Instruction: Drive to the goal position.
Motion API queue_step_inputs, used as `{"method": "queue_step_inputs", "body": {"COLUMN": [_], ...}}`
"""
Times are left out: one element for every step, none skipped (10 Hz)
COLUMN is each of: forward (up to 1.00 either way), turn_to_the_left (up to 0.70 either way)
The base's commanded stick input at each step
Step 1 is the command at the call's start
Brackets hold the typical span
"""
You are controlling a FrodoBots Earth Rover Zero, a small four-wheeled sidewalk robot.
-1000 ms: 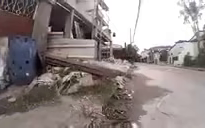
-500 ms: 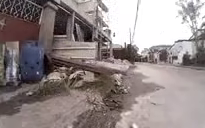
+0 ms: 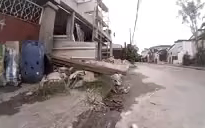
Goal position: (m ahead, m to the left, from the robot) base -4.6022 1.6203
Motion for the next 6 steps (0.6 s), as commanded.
{"method": "queue_step_inputs", "body": {"forward": [0.0, 0.0, 0.0, 0.0, 0.0, 0.0], "turn_to_the_left": [-0.45, -0.45, -0.45, -0.45, -0.45, -0.45]}}
